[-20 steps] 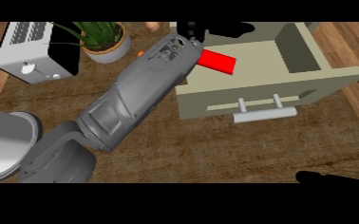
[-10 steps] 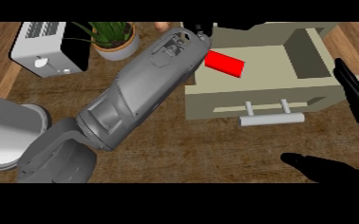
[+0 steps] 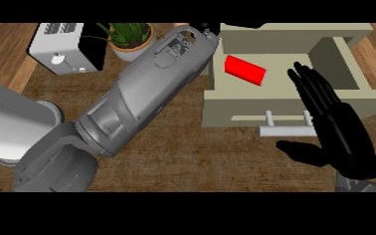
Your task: Pick up the can, place it into the drawer and close the drawer
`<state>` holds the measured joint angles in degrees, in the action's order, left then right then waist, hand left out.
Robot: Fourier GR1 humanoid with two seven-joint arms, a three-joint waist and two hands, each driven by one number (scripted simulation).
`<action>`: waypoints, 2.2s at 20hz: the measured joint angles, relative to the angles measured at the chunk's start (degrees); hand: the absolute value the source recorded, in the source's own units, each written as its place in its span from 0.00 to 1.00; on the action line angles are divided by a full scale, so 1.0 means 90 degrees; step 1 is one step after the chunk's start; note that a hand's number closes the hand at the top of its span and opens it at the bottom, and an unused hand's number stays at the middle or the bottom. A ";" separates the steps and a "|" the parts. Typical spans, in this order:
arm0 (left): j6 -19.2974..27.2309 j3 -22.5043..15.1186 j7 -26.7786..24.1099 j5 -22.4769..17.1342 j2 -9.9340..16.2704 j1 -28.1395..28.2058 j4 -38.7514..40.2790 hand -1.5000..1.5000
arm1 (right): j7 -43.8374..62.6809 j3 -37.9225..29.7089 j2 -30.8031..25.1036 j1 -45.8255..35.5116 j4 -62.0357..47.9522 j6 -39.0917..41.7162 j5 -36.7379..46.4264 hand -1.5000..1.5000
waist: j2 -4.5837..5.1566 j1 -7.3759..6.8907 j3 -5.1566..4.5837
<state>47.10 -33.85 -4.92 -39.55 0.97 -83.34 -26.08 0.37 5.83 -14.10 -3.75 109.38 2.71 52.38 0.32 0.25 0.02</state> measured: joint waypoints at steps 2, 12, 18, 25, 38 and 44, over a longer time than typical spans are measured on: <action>0.0012 -0.0020 0.0154 0.0080 0.0102 0.0075 -0.0147 0.00 | -0.0111 0.0020 0.0013 -0.0047 -0.0434 -0.0272 0.0285 0.00 | -0.0022 -0.0055 0.0001; 0.0079 -0.0189 0.1124 0.0499 0.0898 0.0507 -0.1408 0.00 | -0.0471 -0.0263 0.0483 -0.1006 -0.2765 -0.1815 0.0999 0.00 | -0.0128 -0.0234 -0.0070; -0.0081 -0.0220 0.1493 0.0645 0.1627 0.1022 -0.2318 0.00 | -0.0679 -0.0546 0.0539 -0.1720 -0.4141 -0.2521 0.1268 0.00 | -0.0140 -0.0327 -0.0089; -0.0080 -0.0266 0.1997 0.0833 0.2267 0.1599 -0.3352 0.00 | -0.0835 -0.0868 0.0590 -0.2662 -0.5857 -0.3425 0.1597 0.00 | -0.0111 -0.0369 -0.0067; -0.0194 -0.0199 0.2545 0.1116 0.3026 0.2618 -0.4777 0.00 | -0.0875 -0.1481 0.0752 -0.4197 -0.8232 -0.5235 0.1748 0.00 | -0.0079 -0.0343 -0.0002; -0.0189 -0.0187 0.2560 0.1237 0.3107 0.2976 -0.5136 0.00 | -0.0520 -0.1627 0.0757 -0.4713 -0.8826 -0.5725 0.1847 0.00 | -0.0060 -0.0341 0.0027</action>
<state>45.40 -35.53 18.11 -28.41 28.94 -56.55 -72.31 -4.32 -8.82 -7.28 -46.17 29.95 -48.81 69.00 -0.22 -2.82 0.26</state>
